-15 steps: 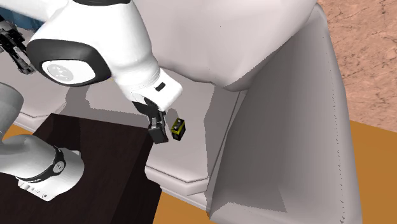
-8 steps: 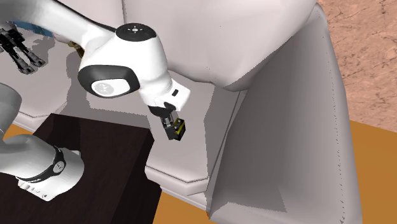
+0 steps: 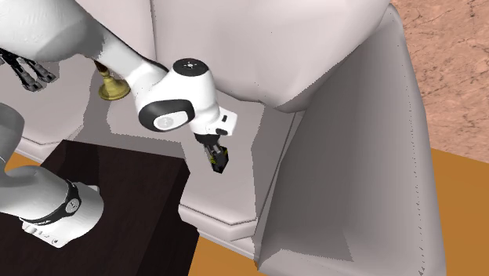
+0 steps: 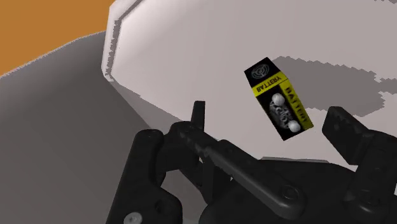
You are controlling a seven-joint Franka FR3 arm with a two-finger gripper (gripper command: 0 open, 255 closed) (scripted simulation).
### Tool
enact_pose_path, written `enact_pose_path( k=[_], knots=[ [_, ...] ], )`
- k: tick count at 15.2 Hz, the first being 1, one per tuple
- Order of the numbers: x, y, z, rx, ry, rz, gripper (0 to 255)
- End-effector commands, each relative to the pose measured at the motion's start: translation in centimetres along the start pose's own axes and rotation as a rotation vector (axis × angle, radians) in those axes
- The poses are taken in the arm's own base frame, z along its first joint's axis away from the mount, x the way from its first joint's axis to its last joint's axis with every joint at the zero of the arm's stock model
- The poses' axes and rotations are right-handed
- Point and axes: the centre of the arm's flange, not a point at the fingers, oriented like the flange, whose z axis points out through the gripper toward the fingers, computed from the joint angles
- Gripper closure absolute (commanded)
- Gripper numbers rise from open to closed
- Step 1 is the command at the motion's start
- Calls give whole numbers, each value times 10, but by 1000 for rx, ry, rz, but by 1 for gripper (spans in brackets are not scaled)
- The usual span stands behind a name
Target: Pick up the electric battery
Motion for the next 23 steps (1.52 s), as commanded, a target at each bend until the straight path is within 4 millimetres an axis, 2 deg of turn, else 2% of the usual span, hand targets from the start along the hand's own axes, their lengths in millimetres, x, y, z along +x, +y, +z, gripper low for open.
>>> enact_pose_path(
  k=[1,3,4,11,13,14,23],
  knots=[
    [4,-12,21,3,-8,-51,0],
    [9,-26,43,6,-16,-100,0],
    [9,-29,48,7,-18,-111,0],
    [9,-29,85,7,-18,-111,0],
    [9,-29,88,7,-18,-111,0],
    [8,-29,87,7,-18,-111,255],
    [9,-29,88,7,-18,-111,255]
  ],
)
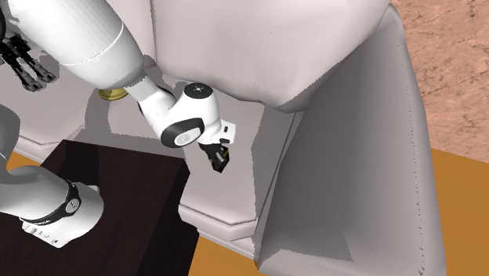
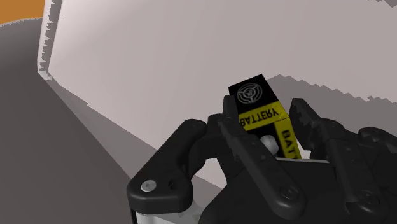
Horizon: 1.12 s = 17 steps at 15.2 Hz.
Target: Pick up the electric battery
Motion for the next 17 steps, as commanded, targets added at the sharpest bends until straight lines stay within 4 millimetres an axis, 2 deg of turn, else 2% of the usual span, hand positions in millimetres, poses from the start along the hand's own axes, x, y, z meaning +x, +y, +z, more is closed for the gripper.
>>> enact_pose_path(
  k=[1,15,17],
  knots=[
    [0,1,-4,0,-2,1,255],
    [0,1,-78,0,-2,1,255],
    [0,1,-79,0,-2,1,255]
  ],
)
